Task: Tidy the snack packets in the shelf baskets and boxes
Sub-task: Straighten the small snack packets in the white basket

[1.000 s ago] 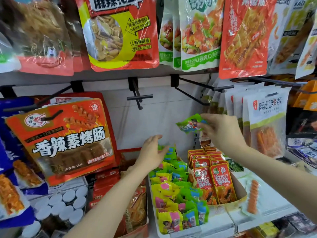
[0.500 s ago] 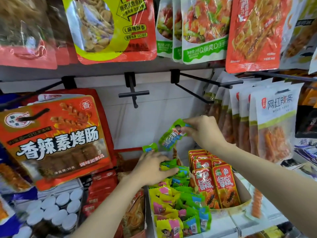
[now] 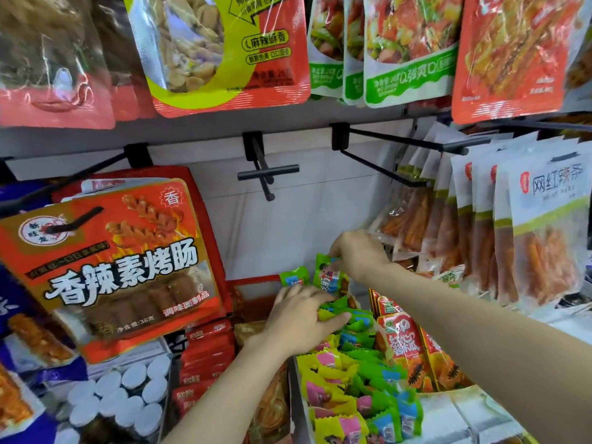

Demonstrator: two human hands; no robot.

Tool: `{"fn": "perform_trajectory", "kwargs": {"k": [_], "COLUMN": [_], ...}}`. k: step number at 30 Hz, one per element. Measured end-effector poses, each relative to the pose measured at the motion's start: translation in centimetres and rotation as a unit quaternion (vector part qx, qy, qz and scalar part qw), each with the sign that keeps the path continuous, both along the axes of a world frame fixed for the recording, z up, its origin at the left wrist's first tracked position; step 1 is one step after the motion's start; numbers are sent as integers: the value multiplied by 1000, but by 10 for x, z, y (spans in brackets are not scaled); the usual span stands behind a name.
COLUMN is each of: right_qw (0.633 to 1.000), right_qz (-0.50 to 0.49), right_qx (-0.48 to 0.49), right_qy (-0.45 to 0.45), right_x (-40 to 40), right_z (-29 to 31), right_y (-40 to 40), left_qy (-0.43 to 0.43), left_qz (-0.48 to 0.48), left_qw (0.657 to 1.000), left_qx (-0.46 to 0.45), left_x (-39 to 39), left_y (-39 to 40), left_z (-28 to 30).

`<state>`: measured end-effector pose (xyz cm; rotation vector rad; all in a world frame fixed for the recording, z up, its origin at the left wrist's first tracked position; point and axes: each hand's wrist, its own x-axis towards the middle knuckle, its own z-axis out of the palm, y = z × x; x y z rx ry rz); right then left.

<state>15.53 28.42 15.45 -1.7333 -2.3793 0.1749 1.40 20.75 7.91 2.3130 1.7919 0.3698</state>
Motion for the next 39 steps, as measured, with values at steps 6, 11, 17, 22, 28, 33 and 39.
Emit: {"fn": "perform_trajectory", "kwargs": {"k": [6,11,17,22,28,33,39], "right_qw": [997,996,995,990,997,969,945], "right_qz": [7,-22,-75,-116,-83,-83,-49], "right_qx": [-38,-78,-72,-74,9,141,230], "right_qy": [-70,25,4,36,4,183,229], "right_x": [-9,12,15,9,28,65,90], "right_z": [-14,-4,-27,-36,-19,29,68], "right_y": [9,18,8,3,-29,-65,-113], "left_qy": [4,24,41,35,26,-26,-240], "left_qz": [-1,6,5,9,15,46,52], "left_qw": [1000,1000,999,999,1000,998,969], "left_qx": [-4,-19,-16,-10,4,-16,35], "left_x": [-1,3,7,5,5,7,13], "left_y": [0,5,10,8,-2,-20,-66], "left_z": [-2,1,-1,-3,-3,10,38]}}
